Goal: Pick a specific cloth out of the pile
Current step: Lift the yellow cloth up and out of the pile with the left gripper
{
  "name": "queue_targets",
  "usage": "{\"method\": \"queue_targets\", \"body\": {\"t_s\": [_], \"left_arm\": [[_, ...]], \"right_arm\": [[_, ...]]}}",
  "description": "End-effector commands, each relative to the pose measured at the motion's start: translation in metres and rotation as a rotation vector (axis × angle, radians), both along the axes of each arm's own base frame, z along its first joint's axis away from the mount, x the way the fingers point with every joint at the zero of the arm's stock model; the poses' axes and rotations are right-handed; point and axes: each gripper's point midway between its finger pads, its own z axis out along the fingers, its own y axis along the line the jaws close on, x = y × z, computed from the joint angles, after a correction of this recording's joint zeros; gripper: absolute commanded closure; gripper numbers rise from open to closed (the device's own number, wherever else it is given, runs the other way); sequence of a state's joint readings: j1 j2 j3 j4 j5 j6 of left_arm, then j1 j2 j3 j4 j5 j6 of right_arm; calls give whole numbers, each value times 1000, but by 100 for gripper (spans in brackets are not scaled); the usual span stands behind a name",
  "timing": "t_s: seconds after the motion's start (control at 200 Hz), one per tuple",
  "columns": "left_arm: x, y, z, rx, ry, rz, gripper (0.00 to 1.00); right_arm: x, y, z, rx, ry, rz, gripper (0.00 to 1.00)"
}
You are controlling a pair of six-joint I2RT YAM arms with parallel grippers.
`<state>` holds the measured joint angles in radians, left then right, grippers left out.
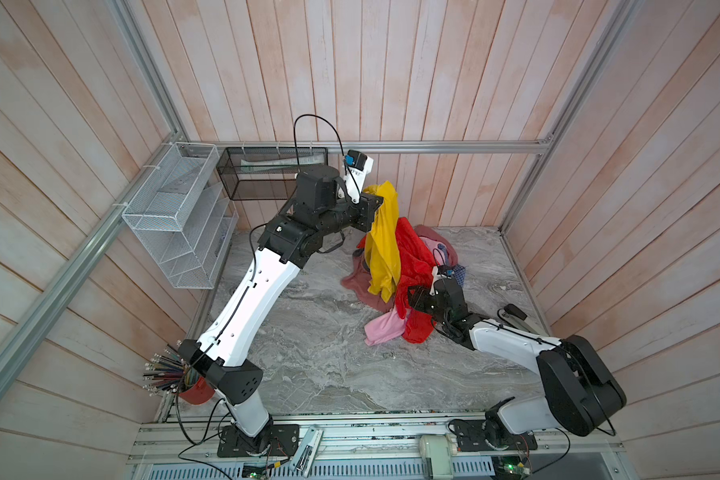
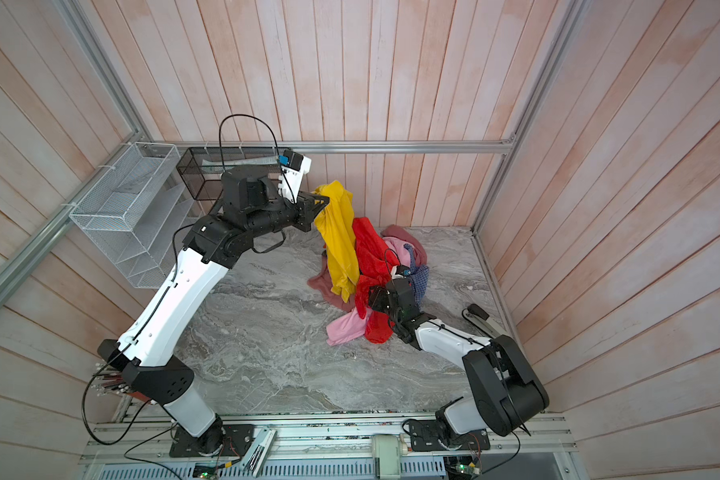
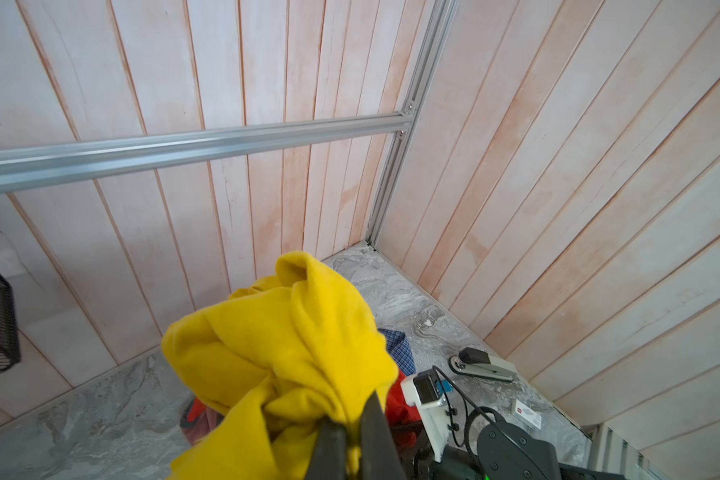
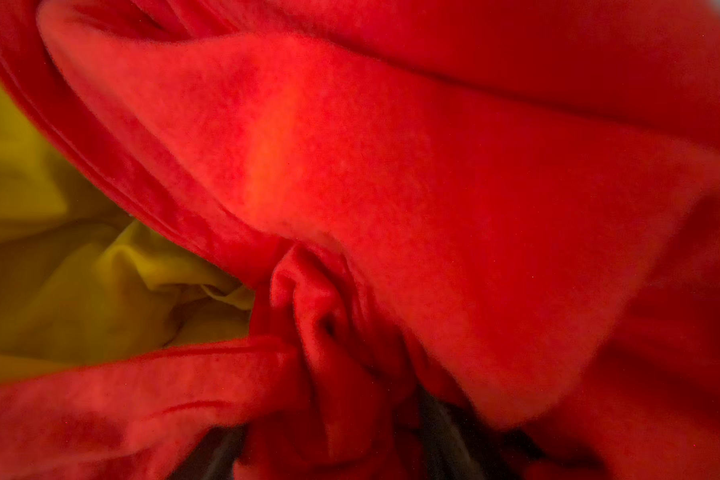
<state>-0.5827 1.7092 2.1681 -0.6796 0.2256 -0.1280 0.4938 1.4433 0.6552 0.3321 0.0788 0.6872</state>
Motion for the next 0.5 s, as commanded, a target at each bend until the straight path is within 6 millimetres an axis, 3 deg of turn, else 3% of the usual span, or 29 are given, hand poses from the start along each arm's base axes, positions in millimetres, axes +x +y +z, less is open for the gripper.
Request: {"method": "queue_targets", "body": {"t_s": [0.0, 0.215, 0.495], "left_arm": [[-15, 26, 54, -30, -144, 69, 94], [-13, 55, 79, 2, -227, 173, 94], [-16, 113, 122, -25, -335, 358, 94]], "right_arm": [[1, -10, 1, -15, -11, -35, 37], [2, -9, 6, -29, -35, -21, 33], [3, -10, 10, -41, -53, -20, 29]]}}
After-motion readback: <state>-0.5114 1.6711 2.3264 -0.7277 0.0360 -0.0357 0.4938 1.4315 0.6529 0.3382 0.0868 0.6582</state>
